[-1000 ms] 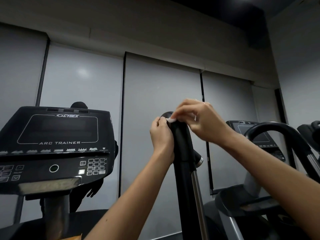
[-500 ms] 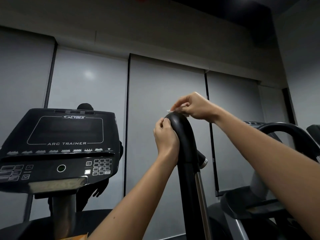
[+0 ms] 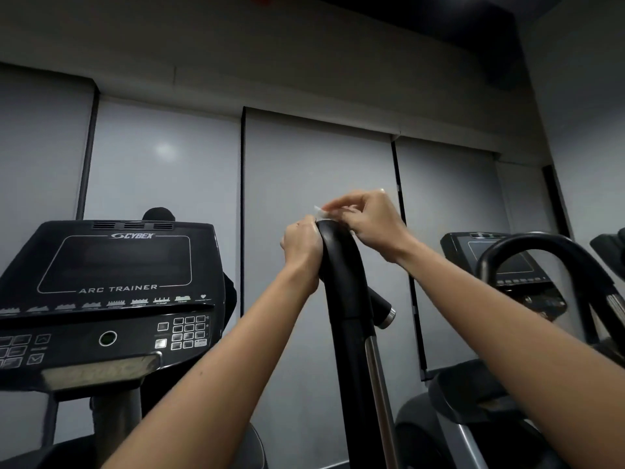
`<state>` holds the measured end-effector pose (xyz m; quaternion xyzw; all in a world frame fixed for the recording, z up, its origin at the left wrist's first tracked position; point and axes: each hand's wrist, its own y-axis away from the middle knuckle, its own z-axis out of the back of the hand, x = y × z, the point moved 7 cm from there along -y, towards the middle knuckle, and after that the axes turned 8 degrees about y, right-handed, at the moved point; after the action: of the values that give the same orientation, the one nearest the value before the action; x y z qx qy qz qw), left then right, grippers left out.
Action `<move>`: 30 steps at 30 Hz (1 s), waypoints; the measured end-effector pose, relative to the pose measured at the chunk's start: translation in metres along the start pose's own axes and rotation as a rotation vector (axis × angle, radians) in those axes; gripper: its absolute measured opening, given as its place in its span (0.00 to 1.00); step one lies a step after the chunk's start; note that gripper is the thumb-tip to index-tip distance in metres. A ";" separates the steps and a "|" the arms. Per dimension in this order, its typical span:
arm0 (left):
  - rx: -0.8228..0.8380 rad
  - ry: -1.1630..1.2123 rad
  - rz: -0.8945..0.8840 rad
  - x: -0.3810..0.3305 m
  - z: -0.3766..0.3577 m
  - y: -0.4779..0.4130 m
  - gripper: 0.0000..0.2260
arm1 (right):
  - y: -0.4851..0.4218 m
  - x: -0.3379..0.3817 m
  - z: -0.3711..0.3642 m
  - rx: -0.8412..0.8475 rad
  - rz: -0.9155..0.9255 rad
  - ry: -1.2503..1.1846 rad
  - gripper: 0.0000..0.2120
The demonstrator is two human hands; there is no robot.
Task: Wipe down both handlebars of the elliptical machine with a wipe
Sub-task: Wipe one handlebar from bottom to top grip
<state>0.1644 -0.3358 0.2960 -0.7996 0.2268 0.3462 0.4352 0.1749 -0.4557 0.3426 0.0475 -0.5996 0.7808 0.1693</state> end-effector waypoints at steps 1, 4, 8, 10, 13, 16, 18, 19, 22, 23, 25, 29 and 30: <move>0.018 -0.013 0.031 0.003 -0.001 -0.001 0.12 | -0.001 -0.012 -0.005 -0.004 -0.084 -0.103 0.02; 0.051 -0.042 0.080 0.009 -0.001 -0.002 0.11 | 0.009 -0.044 -0.021 -0.043 -0.238 -0.221 0.06; 0.103 -0.095 0.147 0.013 -0.008 -0.005 0.22 | 0.026 -0.065 -0.037 -0.095 -0.269 -0.300 0.16; 0.103 -0.103 0.161 0.013 -0.010 -0.002 0.23 | 0.028 -0.066 -0.035 -0.113 -0.218 -0.134 0.19; 0.089 -0.106 0.111 0.010 -0.009 0.001 0.16 | 0.037 -0.073 -0.036 -0.067 -0.112 0.152 0.21; 0.071 -0.138 0.050 0.004 -0.007 0.005 0.10 | 0.050 -0.091 -0.038 -0.032 -0.016 0.394 0.11; 0.069 -0.150 0.034 0.002 -0.007 0.008 0.09 | 0.061 -0.108 -0.032 -0.005 -0.031 0.505 0.13; 0.071 -0.148 0.029 0.001 -0.008 0.011 0.09 | 0.068 -0.117 -0.027 0.003 -0.058 0.533 0.14; 0.085 -0.134 0.012 -0.001 -0.010 0.016 0.08 | 0.093 -0.137 -0.008 0.007 -0.116 0.572 0.12; 0.088 -0.121 0.016 -0.001 -0.010 0.017 0.07 | 0.096 -0.139 -0.003 0.030 -0.143 0.597 0.12; 0.089 -0.125 0.032 0.000 -0.010 0.019 0.08 | 0.086 -0.131 0.006 0.019 -0.174 0.583 0.14; 0.095 -0.195 0.059 -0.001 -0.008 0.011 0.09 | 0.038 -0.079 0.009 -0.259 -0.106 0.306 0.10; 0.114 -0.206 0.070 -0.004 -0.008 0.008 0.09 | 0.030 -0.070 -0.002 -0.258 -0.086 0.278 0.09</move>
<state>0.1592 -0.3466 0.2973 -0.7253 0.2282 0.4279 0.4886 0.2312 -0.4749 0.2948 -0.0575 -0.6631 0.6884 0.2884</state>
